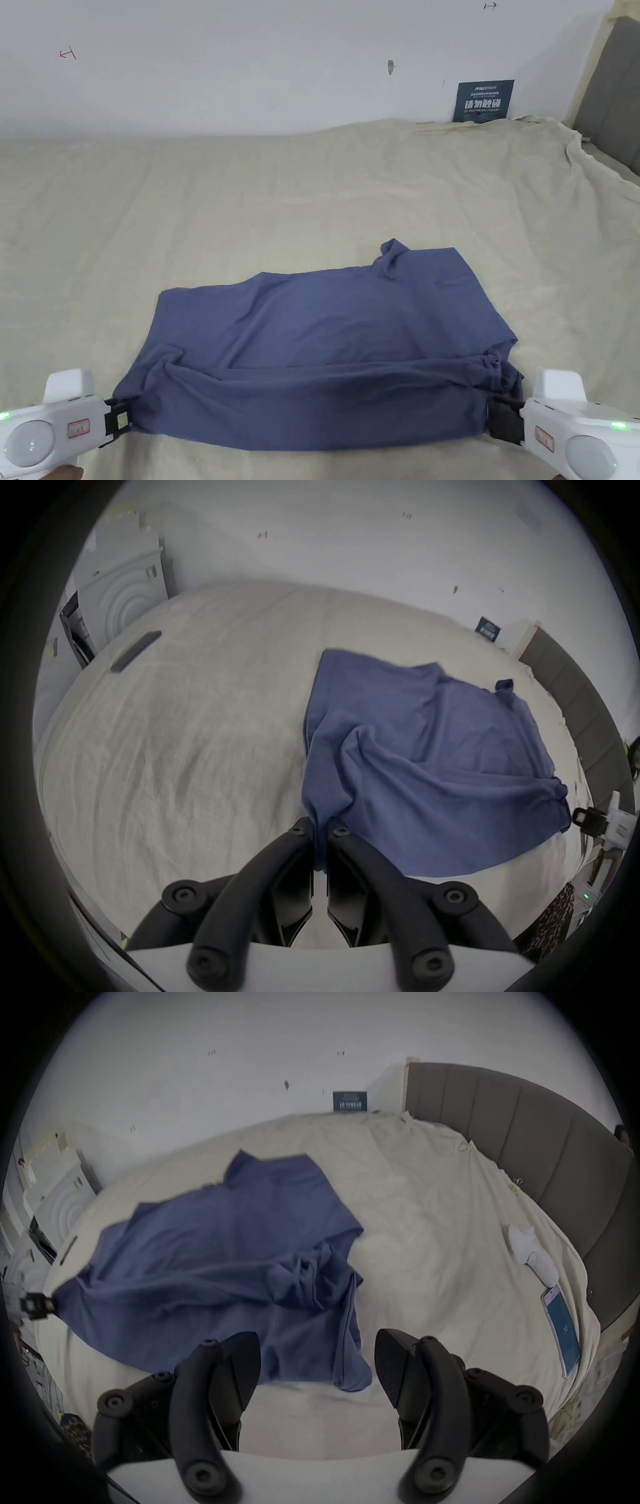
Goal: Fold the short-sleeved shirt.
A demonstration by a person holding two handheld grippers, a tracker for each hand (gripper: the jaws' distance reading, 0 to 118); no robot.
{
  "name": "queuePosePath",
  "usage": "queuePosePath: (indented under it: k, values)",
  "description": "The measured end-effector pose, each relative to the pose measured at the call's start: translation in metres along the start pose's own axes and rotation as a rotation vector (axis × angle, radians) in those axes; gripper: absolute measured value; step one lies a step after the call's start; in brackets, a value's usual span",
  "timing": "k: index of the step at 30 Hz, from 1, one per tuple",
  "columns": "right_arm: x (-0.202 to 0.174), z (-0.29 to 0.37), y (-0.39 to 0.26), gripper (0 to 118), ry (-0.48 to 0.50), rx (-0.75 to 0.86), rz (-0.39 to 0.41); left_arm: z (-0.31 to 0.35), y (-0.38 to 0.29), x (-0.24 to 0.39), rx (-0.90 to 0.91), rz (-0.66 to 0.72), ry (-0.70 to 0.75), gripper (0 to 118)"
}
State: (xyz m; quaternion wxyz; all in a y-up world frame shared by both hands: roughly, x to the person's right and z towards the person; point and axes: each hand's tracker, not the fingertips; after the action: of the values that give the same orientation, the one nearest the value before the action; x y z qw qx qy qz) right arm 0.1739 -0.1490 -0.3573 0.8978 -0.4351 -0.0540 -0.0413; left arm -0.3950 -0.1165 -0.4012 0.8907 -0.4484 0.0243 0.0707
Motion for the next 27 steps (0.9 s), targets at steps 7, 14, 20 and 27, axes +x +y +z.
queuePosePath:
  k: [7,14,20,27]
  values:
    - [0.007,-0.042,-0.006,41,0.050,-0.095,0.007,0.002,0.001,0.001,0.009,0.013,-0.005,3]
    - [0.013,0.015,-0.018,6,0.123,-0.019,-0.075,0.006,-0.020,-0.011,0.000,0.060,-0.008,2]
    - [0.032,0.063,-0.035,6,0.146,0.037,-0.101,0.033,-0.050,-0.019,-0.010,0.085,-0.024,3]
    - [0.052,0.104,-0.080,6,0.156,0.025,-0.114,0.073,-0.110,-0.025,-0.060,0.066,-0.039,3]
